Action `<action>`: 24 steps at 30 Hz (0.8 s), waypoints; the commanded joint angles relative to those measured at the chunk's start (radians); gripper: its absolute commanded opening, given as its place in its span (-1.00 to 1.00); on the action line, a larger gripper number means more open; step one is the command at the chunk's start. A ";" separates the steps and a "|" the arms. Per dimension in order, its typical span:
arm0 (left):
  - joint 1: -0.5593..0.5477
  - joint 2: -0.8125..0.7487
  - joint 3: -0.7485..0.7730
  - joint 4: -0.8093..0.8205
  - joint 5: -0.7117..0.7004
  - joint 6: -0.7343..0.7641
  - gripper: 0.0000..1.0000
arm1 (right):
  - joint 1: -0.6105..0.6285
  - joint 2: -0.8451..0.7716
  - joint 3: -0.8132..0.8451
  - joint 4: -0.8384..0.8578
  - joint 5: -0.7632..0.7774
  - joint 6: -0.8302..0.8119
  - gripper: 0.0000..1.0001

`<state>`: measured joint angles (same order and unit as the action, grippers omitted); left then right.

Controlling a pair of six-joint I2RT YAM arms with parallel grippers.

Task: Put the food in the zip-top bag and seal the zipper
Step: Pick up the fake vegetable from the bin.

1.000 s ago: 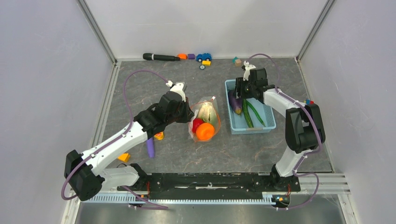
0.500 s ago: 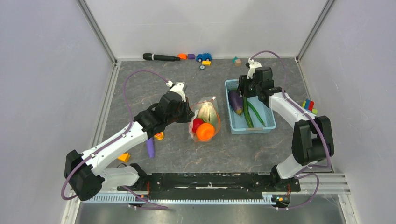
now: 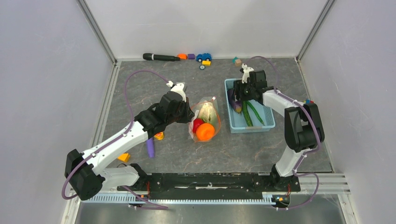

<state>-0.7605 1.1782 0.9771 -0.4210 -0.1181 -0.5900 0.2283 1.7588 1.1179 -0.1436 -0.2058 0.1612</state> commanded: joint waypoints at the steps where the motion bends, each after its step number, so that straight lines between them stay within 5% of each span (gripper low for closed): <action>1: 0.003 -0.004 0.038 0.019 0.015 -0.025 -0.96 | 0.006 0.067 0.019 0.001 0.039 0.002 0.34; 14: 0.003 -0.011 0.032 0.018 0.030 -0.031 -0.96 | 0.018 0.087 0.034 0.024 -0.018 0.005 0.53; 24: 0.003 -0.034 0.025 0.013 0.026 -0.035 -0.96 | 0.020 -0.052 0.009 0.055 0.076 0.028 -0.14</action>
<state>-0.7605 1.1751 0.9771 -0.4213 -0.0952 -0.5938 0.2424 1.8137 1.1332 -0.1078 -0.1917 0.1799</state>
